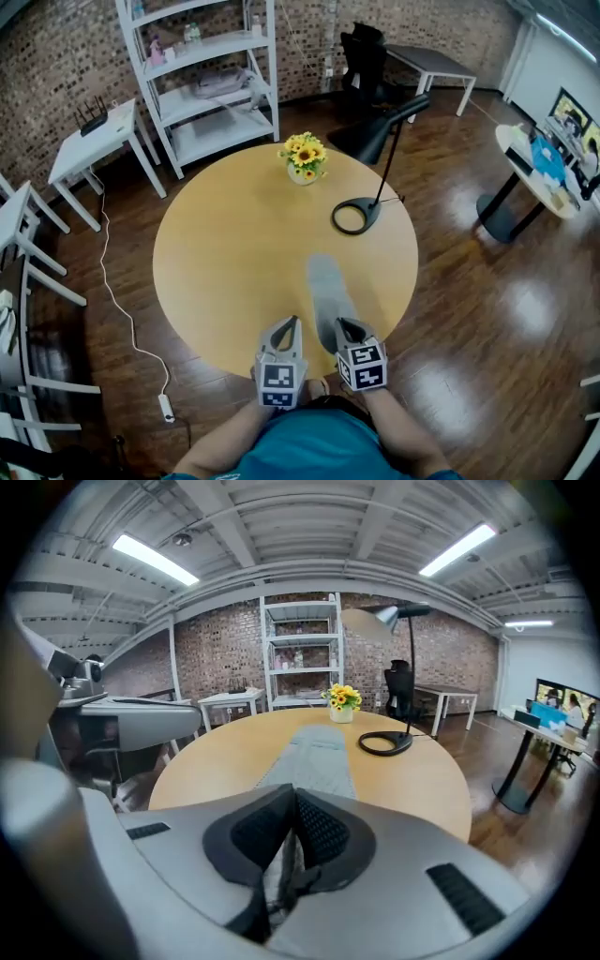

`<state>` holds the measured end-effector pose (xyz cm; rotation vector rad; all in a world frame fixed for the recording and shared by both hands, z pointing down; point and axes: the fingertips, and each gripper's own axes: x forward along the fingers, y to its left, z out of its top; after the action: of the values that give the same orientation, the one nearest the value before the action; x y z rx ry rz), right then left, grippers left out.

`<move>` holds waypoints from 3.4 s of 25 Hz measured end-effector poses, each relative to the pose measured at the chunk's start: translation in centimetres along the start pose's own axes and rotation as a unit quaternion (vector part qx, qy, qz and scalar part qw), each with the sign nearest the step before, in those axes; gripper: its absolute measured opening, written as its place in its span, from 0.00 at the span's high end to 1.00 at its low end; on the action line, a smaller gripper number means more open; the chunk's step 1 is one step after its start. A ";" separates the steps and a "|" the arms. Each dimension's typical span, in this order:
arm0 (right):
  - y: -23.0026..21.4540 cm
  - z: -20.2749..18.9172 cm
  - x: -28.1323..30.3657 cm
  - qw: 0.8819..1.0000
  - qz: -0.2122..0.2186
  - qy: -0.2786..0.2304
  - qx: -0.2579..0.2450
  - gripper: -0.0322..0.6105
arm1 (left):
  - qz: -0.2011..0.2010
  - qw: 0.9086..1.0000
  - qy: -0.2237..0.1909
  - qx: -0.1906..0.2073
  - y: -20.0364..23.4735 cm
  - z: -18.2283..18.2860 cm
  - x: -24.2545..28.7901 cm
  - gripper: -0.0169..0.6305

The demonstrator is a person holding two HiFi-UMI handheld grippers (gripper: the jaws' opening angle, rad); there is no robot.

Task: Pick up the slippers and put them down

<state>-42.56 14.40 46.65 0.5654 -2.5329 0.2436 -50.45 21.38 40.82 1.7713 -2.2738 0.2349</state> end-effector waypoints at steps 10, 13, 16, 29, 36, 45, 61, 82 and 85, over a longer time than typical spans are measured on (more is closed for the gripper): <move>-1.8 -3.2 -8.9 0.993 -0.108 -0.016 0.049 0.91 | -0.116 0.993 -0.004 0.009 -7.5 -0.9 -1.7 0.97; -2.7 -4.4 -11.2 0.989 -0.134 -0.015 0.062 0.91 | -0.142 0.990 -0.007 0.016 -9.8 -0.7 -2.1 0.97; -4.1 -5.5 -13.1 0.985 -0.156 -0.019 0.075 0.91 | -0.157 0.987 -0.011 0.024 -11.7 -0.3 -2.0 0.97; -18.8 -10.4 -21.4 0.972 -0.199 -0.042 0.119 0.91 | -0.184 0.981 0.003 0.067 -27.2 0.1 3.7 0.97; -27.6 -14.3 -25.6 0.962 -0.229 -0.050 0.143 0.91 | -0.186 0.979 0.009 0.077 -35.4 -0.5 7.5 0.97; -35.1 -20.4 -30.9 0.945 -0.270 -0.039 0.181 0.91 | -0.230 0.967 0.025 0.106 -45.2 -1.9 9.4 0.97; -43.3 -25.5 -32.5 0.913 -0.338 0.017 0.227 0.91 | -0.324 0.933 0.062 0.141 -52.6 -4.0 18.5 0.97; -59.9 -45.0 -27.2 0.907 -0.298 0.110 0.277 0.91 | -0.331 0.916 0.158 0.160 -65.6 -19.1 30.7 0.97; -61.7 -48.7 -24.4 0.907 -0.295 0.113 0.280 0.91 | -0.344 0.909 0.170 0.165 -67.3 -24.0 33.1 0.97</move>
<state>25.68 -18.92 78.35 1.3961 -1.9316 0.7637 9.46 -19.37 71.70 2.3462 -1.3199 0.7454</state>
